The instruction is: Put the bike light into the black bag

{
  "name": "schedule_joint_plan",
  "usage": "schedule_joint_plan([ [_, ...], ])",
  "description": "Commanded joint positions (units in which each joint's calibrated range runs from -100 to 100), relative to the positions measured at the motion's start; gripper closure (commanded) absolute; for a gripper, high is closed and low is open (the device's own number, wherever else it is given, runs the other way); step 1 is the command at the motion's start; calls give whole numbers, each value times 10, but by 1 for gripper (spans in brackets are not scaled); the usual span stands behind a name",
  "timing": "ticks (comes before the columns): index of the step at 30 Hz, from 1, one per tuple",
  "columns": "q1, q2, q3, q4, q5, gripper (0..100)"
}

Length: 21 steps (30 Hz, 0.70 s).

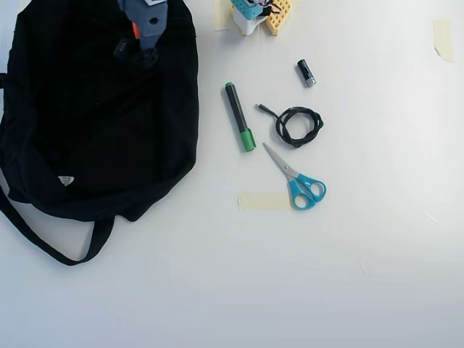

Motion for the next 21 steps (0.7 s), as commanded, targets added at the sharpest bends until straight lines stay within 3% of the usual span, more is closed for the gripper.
schedule_joint_plan([
  [1, 50, 46, -10, -56, 5, 98],
  [6, 186, 79, -2, -146, 5, 98],
  [12, 187, 197, -3, -147, 6, 97],
  [16, 187, 185, -4, -135, 4, 68],
  [21, 84, 68, -7, -74, -12, 65],
])
